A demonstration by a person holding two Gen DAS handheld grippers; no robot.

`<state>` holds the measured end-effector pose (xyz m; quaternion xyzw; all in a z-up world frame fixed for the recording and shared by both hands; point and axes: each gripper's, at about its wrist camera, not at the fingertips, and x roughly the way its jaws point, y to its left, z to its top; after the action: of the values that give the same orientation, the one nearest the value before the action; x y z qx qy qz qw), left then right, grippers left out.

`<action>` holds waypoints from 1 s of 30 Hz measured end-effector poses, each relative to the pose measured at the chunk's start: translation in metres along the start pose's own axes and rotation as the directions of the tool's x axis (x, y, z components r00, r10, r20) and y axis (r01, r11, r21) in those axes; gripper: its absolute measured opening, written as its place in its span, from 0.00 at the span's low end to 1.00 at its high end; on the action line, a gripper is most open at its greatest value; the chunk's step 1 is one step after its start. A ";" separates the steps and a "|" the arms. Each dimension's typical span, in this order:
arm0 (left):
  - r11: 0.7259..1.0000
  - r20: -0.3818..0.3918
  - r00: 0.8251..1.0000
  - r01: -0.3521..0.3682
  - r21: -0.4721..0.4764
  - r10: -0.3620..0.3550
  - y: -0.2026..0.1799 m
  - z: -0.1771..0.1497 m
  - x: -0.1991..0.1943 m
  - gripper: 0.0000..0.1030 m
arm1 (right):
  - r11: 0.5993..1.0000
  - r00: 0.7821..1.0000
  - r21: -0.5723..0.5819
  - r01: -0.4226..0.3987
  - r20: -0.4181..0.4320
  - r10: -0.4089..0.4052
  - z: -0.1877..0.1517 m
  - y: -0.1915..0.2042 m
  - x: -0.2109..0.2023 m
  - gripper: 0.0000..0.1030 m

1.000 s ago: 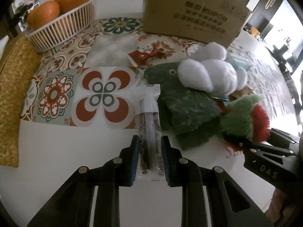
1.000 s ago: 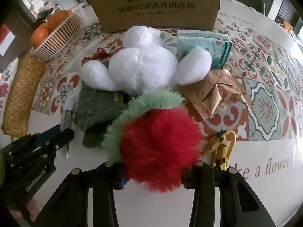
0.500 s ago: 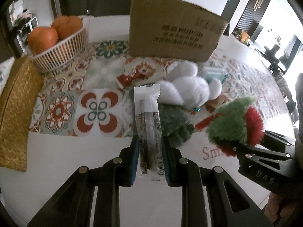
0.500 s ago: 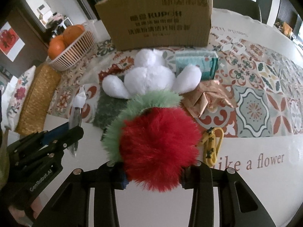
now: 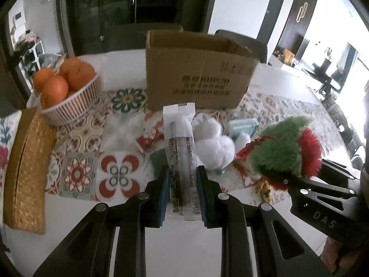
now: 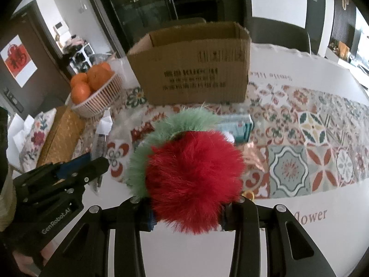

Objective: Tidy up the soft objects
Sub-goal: 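Carry the snack bar and red pompom over the cardboard box with both tools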

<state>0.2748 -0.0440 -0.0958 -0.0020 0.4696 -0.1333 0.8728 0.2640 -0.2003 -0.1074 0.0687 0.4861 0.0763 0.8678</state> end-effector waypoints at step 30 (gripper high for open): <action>0.997 0.176 0.984 0.004 0.080 -0.018 -0.011 0.117 -0.014 0.23 | 1.000 0.978 0.005 -0.020 0.206 0.019 0.105 -0.009 -0.027 0.38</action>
<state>0.3606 -0.0656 -0.0171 0.0183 0.3848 -0.1561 0.9095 0.3403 -0.2189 -0.0325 0.0839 0.3931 0.0756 0.9125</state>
